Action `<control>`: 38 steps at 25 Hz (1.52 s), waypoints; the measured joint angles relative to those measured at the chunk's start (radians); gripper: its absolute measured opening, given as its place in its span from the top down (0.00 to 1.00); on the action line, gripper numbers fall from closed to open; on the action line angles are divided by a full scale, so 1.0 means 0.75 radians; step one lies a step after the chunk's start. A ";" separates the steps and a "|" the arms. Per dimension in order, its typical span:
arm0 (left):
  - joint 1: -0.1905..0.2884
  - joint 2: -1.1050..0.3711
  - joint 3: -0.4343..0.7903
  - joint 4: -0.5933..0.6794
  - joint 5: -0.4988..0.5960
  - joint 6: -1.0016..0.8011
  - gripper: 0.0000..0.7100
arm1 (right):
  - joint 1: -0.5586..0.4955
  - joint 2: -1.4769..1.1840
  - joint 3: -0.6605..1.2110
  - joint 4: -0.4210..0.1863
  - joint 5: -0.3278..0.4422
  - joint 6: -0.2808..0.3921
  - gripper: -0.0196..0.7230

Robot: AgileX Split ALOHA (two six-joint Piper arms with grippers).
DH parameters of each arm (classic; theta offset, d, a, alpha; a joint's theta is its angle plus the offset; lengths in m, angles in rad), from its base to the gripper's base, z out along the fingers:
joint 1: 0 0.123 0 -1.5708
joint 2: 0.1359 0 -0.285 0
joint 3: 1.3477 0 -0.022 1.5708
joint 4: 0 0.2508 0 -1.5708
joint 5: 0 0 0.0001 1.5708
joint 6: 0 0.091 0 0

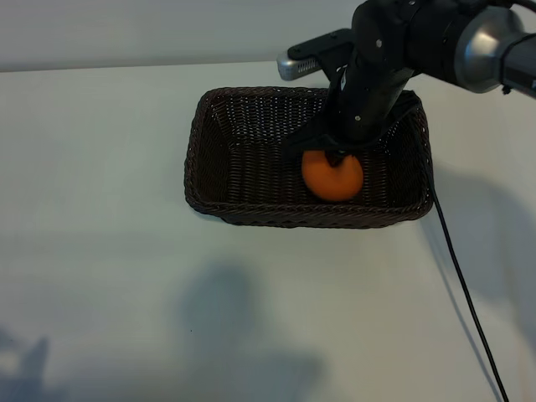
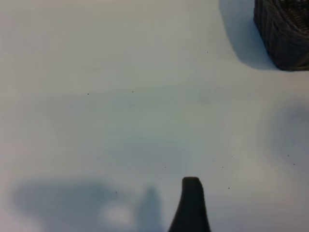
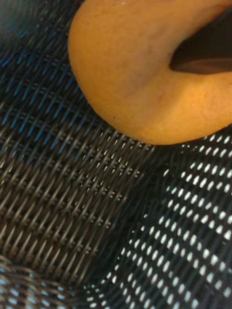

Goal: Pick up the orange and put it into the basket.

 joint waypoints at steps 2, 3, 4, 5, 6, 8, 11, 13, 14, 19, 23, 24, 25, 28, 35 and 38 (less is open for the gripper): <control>0.000 0.000 0.000 0.000 0.000 0.000 0.17 | 0.000 0.018 0.000 0.000 0.000 -0.006 0.87; 0.000 0.000 0.000 0.000 0.000 0.000 0.17 | 0.000 0.022 0.000 0.000 0.000 -0.007 0.87; 0.000 0.000 0.000 0.000 0.000 0.000 0.17 | 0.000 0.028 0.000 0.000 0.000 -0.007 0.87; 0.000 0.000 0.000 0.000 0.000 0.000 0.17 | 0.000 0.031 0.000 0.000 0.000 -0.008 0.87; 0.000 0.000 0.000 0.000 0.000 0.000 0.17 | 0.000 0.030 0.000 0.000 0.000 -0.010 0.87; 0.000 0.000 0.000 0.000 0.000 0.000 0.17 | 0.000 0.030 0.000 0.000 0.000 -0.011 0.87; 0.000 0.000 0.000 0.000 0.000 0.000 0.17 | 0.000 0.030 0.000 0.000 0.000 -0.012 0.84; 0.000 0.000 0.000 0.000 0.000 0.000 0.17 | 0.000 0.030 0.000 0.000 0.000 -0.012 0.77; 0.000 0.000 0.000 0.000 0.000 0.000 0.17 | 0.000 0.030 0.000 0.000 0.000 -0.012 0.70; 0.000 0.000 0.000 0.000 0.000 0.000 0.17 | 0.000 0.030 -0.002 0.000 0.000 -0.014 0.29; 0.000 0.000 0.000 0.000 0.000 0.000 0.17 | 0.000 0.030 -0.002 0.000 -0.001 -0.014 0.13; 0.000 0.000 0.000 0.000 0.000 0.000 0.17 | 0.000 0.030 -0.002 0.000 -0.001 -0.014 0.13; 0.000 0.000 0.000 0.000 0.000 0.000 0.17 | 0.000 0.030 -0.003 0.000 -0.001 -0.014 0.13; 0.000 0.000 0.000 0.000 0.000 0.000 0.17 | 0.000 0.030 -0.003 0.000 -0.001 -0.014 0.17; 0.000 -0.002 0.000 -0.001 0.002 0.000 0.17 | -0.080 -0.022 -0.363 -0.207 0.332 0.032 0.19; 0.000 -0.003 0.000 -0.001 0.003 0.000 0.17 | -0.171 -0.018 -0.423 -0.222 0.406 0.033 0.19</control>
